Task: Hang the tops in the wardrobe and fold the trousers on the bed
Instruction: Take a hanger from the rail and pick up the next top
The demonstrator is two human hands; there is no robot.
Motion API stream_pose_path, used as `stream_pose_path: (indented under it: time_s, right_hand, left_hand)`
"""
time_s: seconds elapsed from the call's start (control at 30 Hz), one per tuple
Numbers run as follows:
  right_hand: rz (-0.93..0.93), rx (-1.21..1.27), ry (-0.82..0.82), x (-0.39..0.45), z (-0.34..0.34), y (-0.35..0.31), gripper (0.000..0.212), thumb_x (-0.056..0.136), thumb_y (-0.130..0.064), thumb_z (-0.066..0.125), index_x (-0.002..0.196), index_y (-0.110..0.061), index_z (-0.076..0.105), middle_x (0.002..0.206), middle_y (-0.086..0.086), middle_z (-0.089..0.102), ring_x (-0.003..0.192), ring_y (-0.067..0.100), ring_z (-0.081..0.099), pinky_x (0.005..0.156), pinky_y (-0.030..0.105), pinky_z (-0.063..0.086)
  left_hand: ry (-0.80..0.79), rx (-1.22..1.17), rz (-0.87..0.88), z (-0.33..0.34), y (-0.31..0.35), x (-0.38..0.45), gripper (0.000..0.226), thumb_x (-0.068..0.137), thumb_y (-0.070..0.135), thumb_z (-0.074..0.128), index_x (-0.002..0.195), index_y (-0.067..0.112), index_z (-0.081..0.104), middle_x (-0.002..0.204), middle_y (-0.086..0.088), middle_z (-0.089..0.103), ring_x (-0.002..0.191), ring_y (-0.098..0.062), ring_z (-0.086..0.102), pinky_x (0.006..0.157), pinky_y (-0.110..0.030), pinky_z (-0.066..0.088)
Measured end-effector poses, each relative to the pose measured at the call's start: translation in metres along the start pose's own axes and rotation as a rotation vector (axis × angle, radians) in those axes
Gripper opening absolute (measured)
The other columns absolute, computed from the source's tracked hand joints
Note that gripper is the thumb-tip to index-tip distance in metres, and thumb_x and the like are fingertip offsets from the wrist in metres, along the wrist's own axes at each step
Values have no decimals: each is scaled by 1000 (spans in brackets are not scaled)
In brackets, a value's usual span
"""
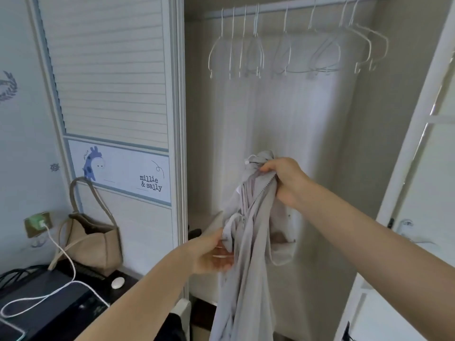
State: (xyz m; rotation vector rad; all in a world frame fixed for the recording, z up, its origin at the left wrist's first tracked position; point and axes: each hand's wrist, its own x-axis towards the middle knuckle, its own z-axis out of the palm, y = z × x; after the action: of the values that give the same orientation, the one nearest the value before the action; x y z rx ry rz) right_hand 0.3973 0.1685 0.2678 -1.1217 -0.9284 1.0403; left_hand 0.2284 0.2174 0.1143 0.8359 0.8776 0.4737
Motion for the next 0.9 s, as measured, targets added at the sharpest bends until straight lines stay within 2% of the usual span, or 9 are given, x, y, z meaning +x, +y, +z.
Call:
stream_pose_path:
  time_s: [0.07,0.17,0.27,0.4,0.5,0.63,0.7,0.8,0.9]
  right_hand:
    - [36,-40,-64,-2,-5,-7,20,81,8,44,74,-6,57,71,9,57,65,22,56,67,30,48]
    - [37,-105,-135,3,-18,-10,17,80,5,55,68,-6,60,70,12,57,68,27,57,72,34,49]
    - [-37,-334,21,19,-38,-2,12,76,8,64,73,-4,63,74,16,58,70,28,58,66,35,49]
    - [-66,-878,281,48,-69,5,31,71,-22,79,76,-12,50,77,6,57,67,20,57,48,23,39]
    - [-141,-1064,392,74,-84,-2,27,77,-29,72,83,-9,55,91,11,61,87,29,62,61,28,45]
    - [-270,-1063,443,107,-90,-16,19,84,-21,59,95,-6,59,95,13,60,93,32,61,69,28,42]
    - [-289,-1054,422,123,-92,-23,17,84,-19,55,95,-7,58,94,13,59,87,30,58,67,28,39]
    - [-200,-1105,385,149,-102,-33,23,81,-21,54,99,-9,62,97,14,64,87,31,61,68,27,42]
    - [-159,-1133,321,167,-104,-50,10,80,-21,55,79,-11,52,85,10,58,72,28,57,58,25,44]
  left_hand:
    - [75,-108,102,0,8,1,11,91,9,64,98,0,66,85,-17,67,71,-25,65,62,-32,59]
    - [115,-325,163,-5,33,-1,14,97,-1,47,106,-5,58,88,-22,66,76,-32,64,51,-40,59]
    - [123,-464,263,-14,66,-10,23,98,-6,33,110,-5,53,89,-22,65,77,-34,64,52,-43,59]
    - [67,-509,358,-16,107,-28,26,82,-8,33,88,-4,58,71,-14,62,61,-28,64,51,-39,59]
    - [61,-13,346,-9,130,-38,15,70,0,62,84,2,66,71,-11,64,61,-21,66,58,-30,57]
    - [552,825,424,6,156,-10,27,75,22,82,83,4,64,68,-7,61,61,-16,59,46,-20,45]
    - [617,661,472,8,176,5,26,82,27,77,81,6,62,62,-6,59,58,-17,56,44,-20,42]
    - [401,281,414,17,209,14,15,84,21,73,87,7,68,64,-7,69,57,-17,66,47,-24,51]
    - [213,150,394,35,242,17,5,82,14,71,81,9,70,67,-9,68,53,-19,66,48,-27,55]
